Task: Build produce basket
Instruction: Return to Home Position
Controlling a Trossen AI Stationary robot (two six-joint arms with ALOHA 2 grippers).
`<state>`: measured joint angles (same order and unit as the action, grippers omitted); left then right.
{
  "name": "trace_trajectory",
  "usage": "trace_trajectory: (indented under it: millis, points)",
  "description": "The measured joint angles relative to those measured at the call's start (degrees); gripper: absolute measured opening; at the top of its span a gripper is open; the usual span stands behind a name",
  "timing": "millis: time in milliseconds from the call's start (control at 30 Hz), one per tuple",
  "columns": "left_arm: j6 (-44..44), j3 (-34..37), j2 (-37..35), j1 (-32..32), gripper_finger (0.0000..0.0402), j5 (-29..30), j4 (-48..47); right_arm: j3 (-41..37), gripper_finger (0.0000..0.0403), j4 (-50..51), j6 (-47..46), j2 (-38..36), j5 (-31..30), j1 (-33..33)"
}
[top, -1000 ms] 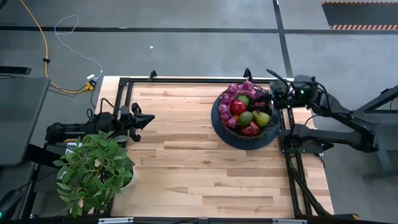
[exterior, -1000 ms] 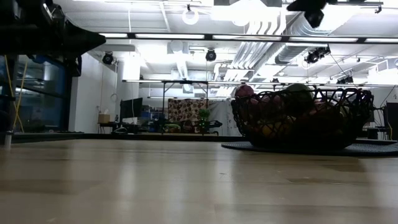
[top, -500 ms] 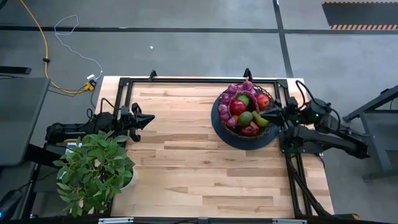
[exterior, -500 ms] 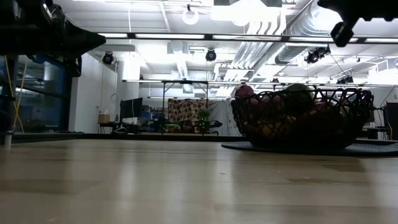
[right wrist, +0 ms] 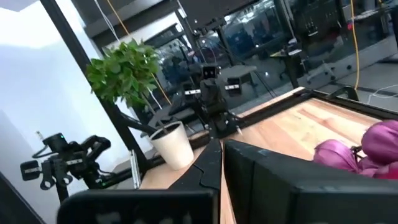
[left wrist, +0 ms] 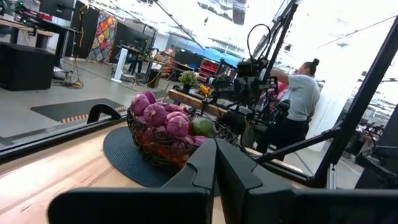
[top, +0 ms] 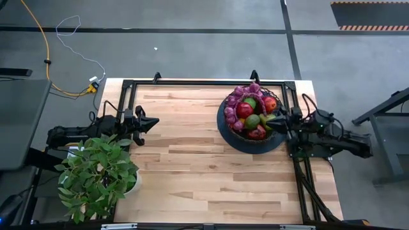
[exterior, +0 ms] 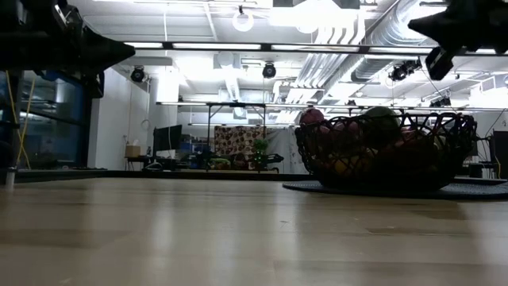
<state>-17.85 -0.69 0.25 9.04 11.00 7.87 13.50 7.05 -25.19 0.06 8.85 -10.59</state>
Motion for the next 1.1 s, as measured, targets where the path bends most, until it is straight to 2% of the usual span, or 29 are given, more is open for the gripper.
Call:
trace_trajectory:
  millis: [300,567,733,1100]
  points:
    - [0.0,0.0,0.0,0.0,0.0005,-0.09,-0.12,-12.9,0.0,-19.4,-2.86,0.0,-0.46,0.0]
    - [0.0,0.0,0.0,0.0,0.0005,-0.07,-0.36,-12.58,0.0,-6.81,10.84,0.37,-8.41,0.0]
    - [0.0,0.0,0.0,0.0,0.0005,-0.1,-0.36,-12.51,0.0,-6.72,19.74,1.56,-8.76,0.0]
    - [0.0,0.0,0.0,0.0,0.0005,-0.25,-0.36,-12.51,0.0,-6.63,11.76,1.54,-8.65,0.0]
